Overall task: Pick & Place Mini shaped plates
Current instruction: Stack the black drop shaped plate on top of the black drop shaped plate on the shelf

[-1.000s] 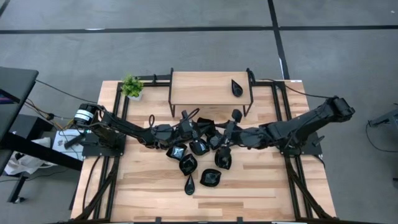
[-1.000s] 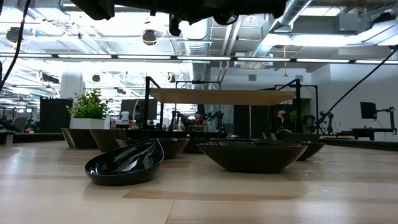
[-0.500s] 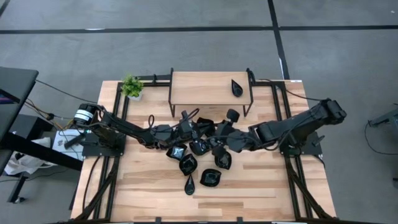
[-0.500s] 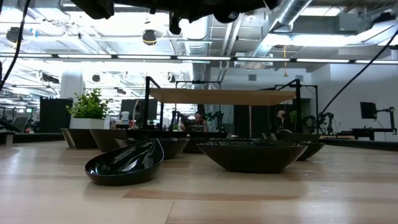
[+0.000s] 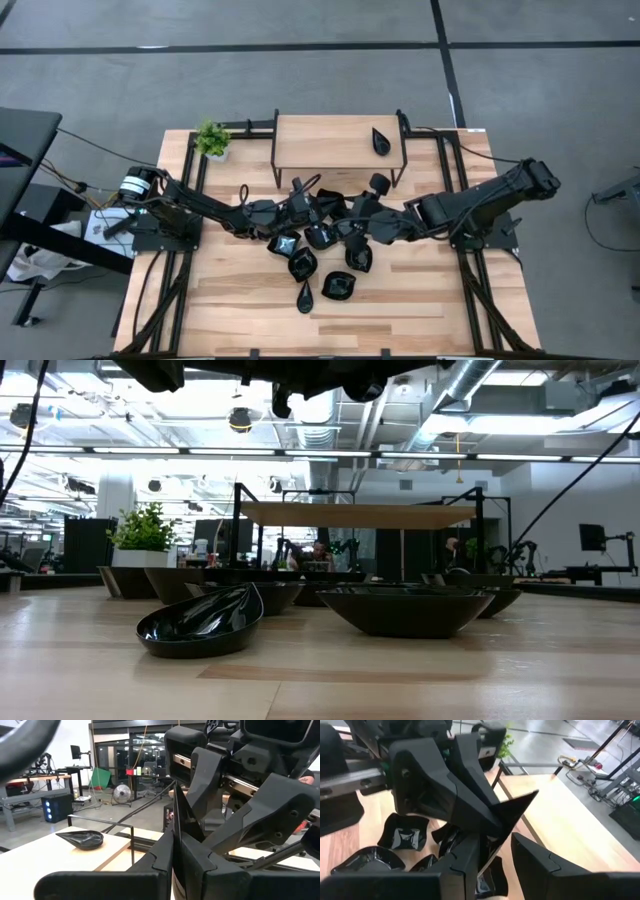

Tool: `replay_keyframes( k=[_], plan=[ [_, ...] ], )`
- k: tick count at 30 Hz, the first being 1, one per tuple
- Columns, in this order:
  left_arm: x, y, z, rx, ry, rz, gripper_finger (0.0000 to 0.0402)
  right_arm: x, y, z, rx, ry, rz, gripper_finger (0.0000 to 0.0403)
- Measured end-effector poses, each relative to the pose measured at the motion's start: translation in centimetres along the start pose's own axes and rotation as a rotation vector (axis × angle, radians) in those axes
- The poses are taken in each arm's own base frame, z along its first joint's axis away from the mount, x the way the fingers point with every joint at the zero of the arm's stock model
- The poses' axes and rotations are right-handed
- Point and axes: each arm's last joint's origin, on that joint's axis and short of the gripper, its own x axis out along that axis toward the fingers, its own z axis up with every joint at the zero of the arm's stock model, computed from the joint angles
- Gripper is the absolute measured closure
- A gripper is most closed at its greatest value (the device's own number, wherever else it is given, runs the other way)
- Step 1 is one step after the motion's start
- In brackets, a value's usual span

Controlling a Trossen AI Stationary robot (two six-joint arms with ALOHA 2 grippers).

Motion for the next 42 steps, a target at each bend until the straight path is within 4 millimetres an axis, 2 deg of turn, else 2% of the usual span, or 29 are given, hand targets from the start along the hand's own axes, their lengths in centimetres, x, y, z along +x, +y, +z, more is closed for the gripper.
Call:
replay_keyframes(
  k=[13, 25, 42],
  plan=[
    [0.0, 0.0, 0.0, 0.0, 0.0, 0.0, 0.0376, -1.5, -0.2, 0.0, 0.026, -0.004, 0.025, 0.0295],
    [0.0, 0.0, 0.0, 0.0, 0.0, 0.0, 0.0376, -1.3, -0.1, 0.1, 0.037, -0.01, 0.023, 0.0297],
    [0.0, 0.0, 0.0, 0.0, 0.0, 0.0, 0.0376, -1.3, -0.1, 0.1, 0.041, -0.011, 0.02, 0.0353]
  ],
)
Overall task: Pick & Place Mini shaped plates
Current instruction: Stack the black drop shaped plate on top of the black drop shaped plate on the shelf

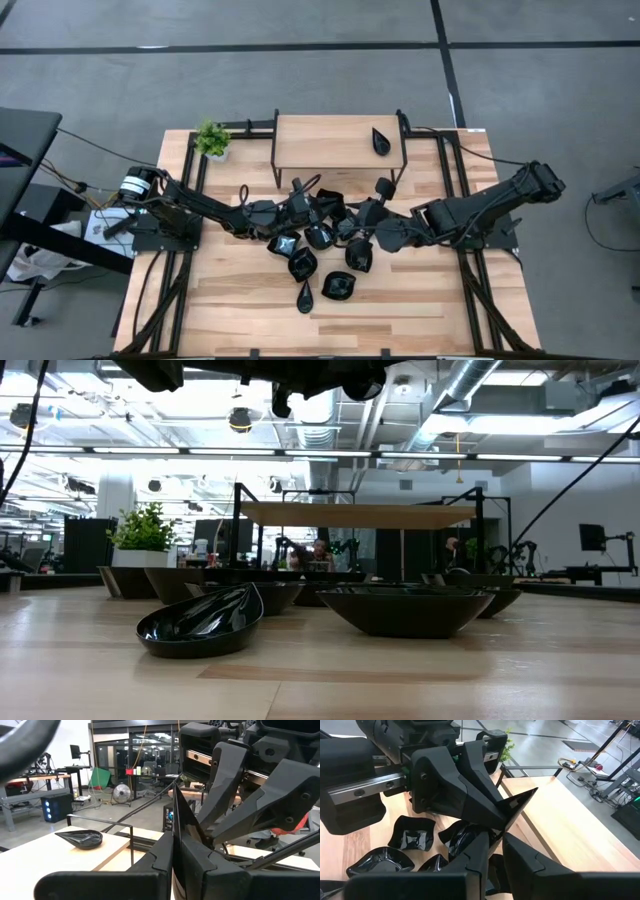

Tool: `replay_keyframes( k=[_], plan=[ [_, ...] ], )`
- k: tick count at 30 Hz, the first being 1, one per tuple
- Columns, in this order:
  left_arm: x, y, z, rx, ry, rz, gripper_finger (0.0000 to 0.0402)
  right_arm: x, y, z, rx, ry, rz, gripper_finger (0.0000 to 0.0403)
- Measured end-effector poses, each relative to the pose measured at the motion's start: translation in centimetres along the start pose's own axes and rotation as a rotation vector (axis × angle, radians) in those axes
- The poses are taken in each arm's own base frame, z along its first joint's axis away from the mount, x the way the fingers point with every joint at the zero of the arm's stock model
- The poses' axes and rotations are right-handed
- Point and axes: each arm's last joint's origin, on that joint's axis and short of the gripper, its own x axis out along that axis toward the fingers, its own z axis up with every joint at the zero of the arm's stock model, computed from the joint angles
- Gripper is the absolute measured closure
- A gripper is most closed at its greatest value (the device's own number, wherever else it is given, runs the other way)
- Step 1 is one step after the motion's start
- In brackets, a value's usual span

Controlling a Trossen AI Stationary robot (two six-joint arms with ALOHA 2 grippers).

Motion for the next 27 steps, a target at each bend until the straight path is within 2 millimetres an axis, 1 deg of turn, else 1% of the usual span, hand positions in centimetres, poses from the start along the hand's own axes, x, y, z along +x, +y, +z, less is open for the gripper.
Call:
replay_keyframes(
  k=[9, 19, 27],
  plan=[
    [0.0, 0.0, 0.0, 0.0, 0.0, 0.0, 0.0376, 0.0, 0.0, -0.02, -0.003, 0.002, 0.002, 0.0362],
    [0.0, 0.0, 0.01, -0.001, -0.001, -0.001, 0.0362, -0.03, 0.04, -0.16, -0.016, 0.013, 0.009, 0.0355],
    [0.01, 0.0, 0.02, -0.001, -0.001, -0.001, 0.037, -0.02, 0.08, -0.38, -0.031, 0.034, 0.029, 0.0343]
  ],
)
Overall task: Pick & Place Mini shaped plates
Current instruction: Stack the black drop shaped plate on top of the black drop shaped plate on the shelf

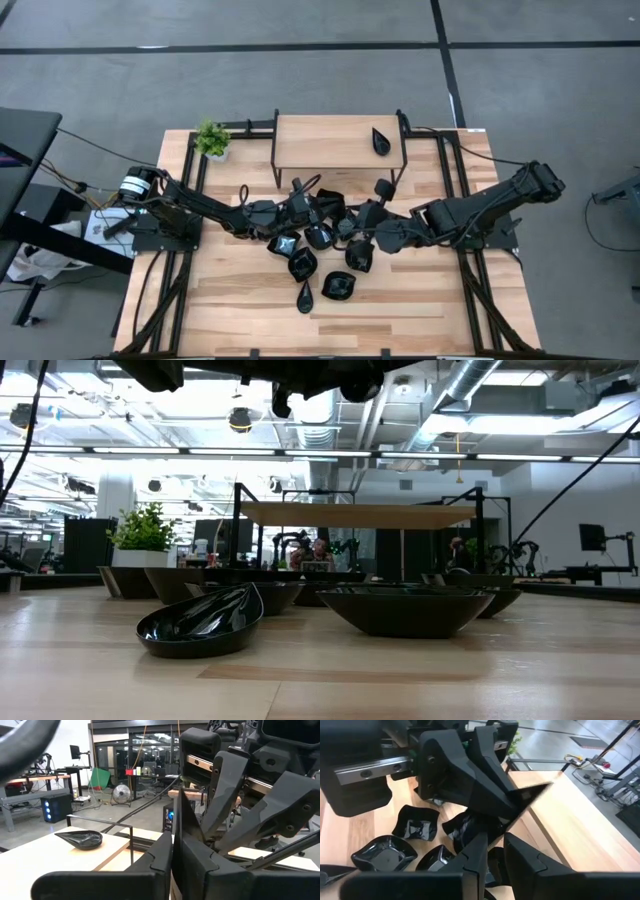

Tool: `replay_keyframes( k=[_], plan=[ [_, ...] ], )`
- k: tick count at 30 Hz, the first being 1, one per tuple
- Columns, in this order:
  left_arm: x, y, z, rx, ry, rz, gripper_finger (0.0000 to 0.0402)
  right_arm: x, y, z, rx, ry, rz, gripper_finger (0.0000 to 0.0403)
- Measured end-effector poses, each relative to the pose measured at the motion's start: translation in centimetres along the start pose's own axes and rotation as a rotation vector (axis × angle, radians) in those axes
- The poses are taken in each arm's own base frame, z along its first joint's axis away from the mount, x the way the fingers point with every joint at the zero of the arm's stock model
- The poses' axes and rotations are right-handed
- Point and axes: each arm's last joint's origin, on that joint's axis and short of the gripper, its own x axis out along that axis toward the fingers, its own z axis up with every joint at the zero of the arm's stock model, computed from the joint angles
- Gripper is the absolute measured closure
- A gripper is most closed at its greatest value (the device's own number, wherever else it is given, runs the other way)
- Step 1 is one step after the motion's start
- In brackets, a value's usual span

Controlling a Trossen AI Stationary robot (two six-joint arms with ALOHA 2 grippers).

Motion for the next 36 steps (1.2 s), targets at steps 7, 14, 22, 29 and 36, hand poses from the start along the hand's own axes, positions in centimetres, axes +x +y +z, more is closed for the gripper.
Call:
replay_keyframes(
  k=[7, 14, 22, 29, 36],
  plan=[
    [0.0, 0.0, 0.0, -0.001, -0.001, 0.001, 0.0376, 0.0, 0.0, 0.0, 0.023, -0.001, 0.001, 0.0302],
    [0.0, 0.0, 0.0, -0.001, -0.001, 0.0, 0.0377, 0.5, -0.6, 0.2, 0.067, -0.001, -0.023, 0.0252],
    [0.0, 0.0, 0.0, 0.0, 0.0, 0.004, 0.0376, 1.0, -1.2, 0.3, 0.112, 0.002, -0.048, 0.0257],
    [0.0, 0.0, 0.0, 0.0, 0.001, 0.007, 0.0377, 1.1, -1.3, 0.3, 0.115, 0.001, -0.045, 0.029],
    [0.0, 0.0, 0.0, 0.0, -0.001, -0.002, 0.0371, 1.1, -1.3, 0.3, 0.114, 0.001, -0.047, 0.0309]
  ],
)
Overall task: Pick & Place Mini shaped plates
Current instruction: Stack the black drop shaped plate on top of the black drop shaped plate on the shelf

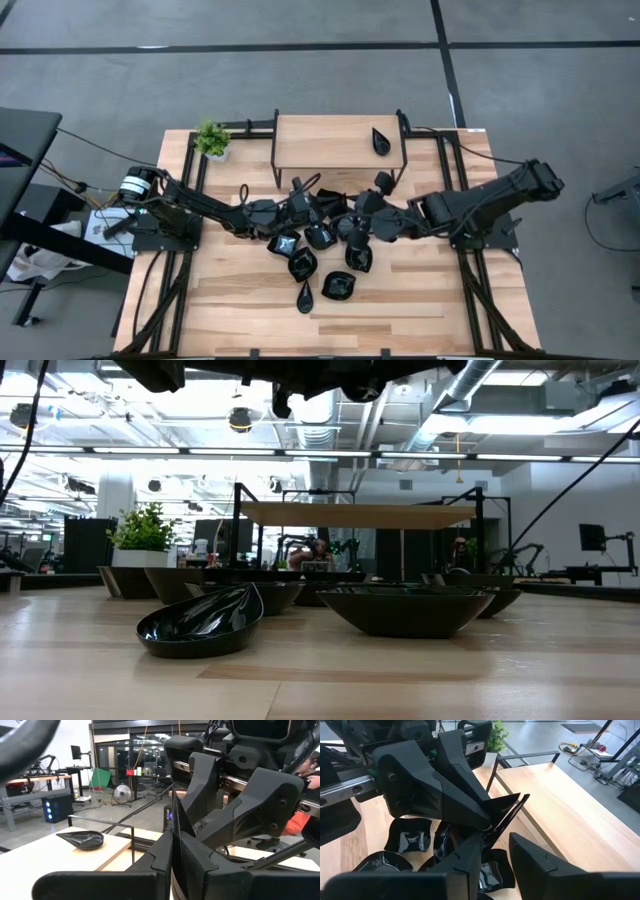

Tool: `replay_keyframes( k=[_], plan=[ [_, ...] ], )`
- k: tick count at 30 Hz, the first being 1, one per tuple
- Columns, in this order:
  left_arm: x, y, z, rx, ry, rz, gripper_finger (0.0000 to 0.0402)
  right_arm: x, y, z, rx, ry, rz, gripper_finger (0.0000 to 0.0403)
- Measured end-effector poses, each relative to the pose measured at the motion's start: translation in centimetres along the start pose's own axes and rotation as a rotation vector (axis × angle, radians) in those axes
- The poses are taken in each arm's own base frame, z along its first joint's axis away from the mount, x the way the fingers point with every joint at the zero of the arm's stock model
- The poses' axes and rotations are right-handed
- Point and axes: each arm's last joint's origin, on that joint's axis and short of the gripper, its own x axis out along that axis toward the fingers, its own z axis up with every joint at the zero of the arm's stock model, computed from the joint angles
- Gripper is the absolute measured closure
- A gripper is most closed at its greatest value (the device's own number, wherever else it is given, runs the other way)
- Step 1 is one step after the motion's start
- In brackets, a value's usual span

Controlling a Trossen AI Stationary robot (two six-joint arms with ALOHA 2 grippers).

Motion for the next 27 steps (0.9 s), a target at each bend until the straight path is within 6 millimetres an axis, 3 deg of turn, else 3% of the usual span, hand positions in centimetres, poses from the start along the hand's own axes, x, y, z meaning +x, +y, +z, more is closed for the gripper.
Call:
replay_keyframes(
  k=[27],
  plan=[
    [0.0, 0.01, 0.06, -0.003, -0.005, 0.003, 0.0372, 0.0, 0.03, 0.12, 0.009, -0.01, 0.0, 0.0317]
  ],
)
